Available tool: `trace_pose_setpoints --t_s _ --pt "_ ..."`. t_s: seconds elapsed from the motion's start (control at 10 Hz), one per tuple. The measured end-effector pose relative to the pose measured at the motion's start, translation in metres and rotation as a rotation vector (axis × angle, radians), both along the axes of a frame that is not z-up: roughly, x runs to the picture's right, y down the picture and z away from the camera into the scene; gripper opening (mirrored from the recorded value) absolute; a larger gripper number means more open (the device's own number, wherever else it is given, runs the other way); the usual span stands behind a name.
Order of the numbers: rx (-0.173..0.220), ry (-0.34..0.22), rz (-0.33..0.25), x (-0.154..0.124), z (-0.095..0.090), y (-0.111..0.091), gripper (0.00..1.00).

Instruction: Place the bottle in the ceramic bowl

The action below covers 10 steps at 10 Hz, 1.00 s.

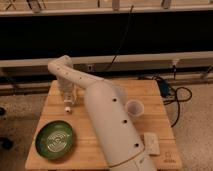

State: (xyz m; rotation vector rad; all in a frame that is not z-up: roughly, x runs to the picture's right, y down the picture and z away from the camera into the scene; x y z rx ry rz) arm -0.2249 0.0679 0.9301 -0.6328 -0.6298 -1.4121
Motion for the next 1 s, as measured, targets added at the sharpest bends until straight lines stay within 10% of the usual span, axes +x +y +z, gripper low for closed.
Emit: trace_pose_setpoints --t_s 0.3,1.0 --pt "0.0 -0.006 -0.013 0.003 -0.003 0.001 0.03" --pt "0.01 -0.064 -0.023 0.006 -0.075 -0.015 0.0"
